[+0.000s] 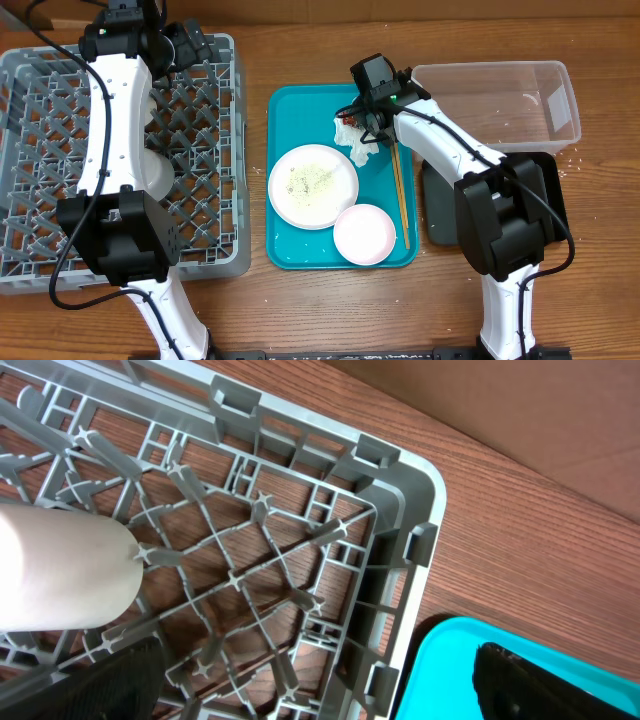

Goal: Sort waste into correct bins and load items into the dishwasher
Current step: 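Lift the red wrapper off the tray with the right gripper, then carry the wrapper to the clear bin and release it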

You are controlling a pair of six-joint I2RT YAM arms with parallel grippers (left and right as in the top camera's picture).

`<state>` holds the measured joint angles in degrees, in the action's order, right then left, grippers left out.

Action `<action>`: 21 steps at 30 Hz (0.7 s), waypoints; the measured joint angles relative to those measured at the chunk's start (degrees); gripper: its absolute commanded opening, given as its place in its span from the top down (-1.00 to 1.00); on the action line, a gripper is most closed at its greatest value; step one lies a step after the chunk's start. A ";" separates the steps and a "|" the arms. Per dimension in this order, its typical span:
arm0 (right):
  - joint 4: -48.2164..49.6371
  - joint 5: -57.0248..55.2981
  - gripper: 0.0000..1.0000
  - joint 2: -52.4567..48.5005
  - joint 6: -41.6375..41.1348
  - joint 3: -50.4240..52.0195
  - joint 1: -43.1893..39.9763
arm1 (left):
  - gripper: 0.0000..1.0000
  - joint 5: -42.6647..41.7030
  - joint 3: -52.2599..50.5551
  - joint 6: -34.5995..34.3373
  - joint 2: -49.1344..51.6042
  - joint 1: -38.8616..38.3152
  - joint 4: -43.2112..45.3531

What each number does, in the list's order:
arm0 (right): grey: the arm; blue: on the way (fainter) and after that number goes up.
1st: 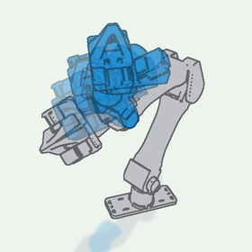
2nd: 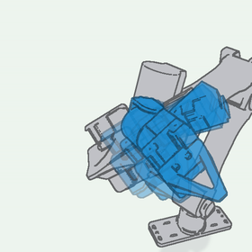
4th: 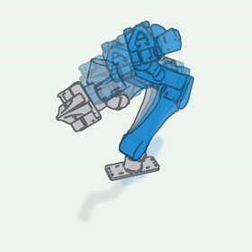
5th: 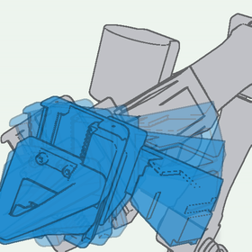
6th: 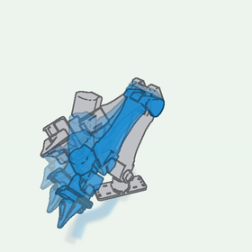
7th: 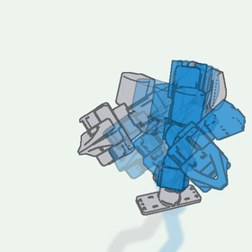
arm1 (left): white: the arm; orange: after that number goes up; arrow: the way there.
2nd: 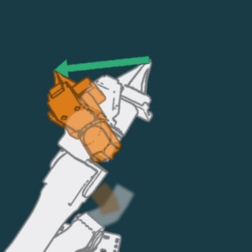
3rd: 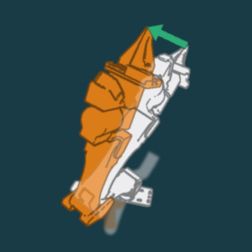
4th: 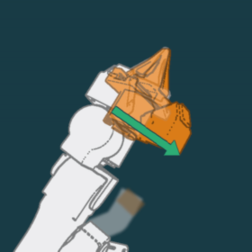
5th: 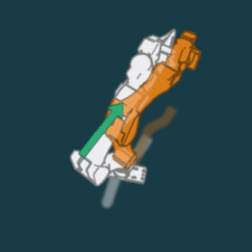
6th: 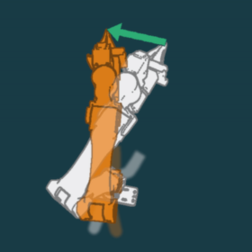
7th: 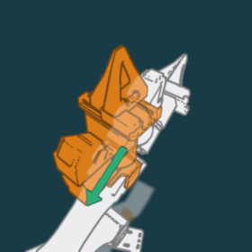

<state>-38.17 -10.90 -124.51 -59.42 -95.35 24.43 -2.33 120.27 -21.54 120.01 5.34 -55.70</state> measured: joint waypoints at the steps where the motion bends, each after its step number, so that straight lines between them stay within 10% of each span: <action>1: 0.04 -0.04 0.05 0.00 -0.15 0.00 0.00 | -1.00 0.00 0.00 -0.02 0.00 0.00 0.00; 12: -0.24 0.09 0.92 0.00 0.09 -0.33 -0.02 | -0.99 0.00 0.00 0.00 0.00 0.00 0.00; 21: -5.70 0.20 0.93 0.57 4.13 -8.28 -0.39 | -1.00 0.00 0.00 -0.02 0.00 0.00 0.00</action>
<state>-43.88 -10.70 -123.94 -55.29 -103.63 24.03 -2.33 120.27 -21.56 120.01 5.34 -55.70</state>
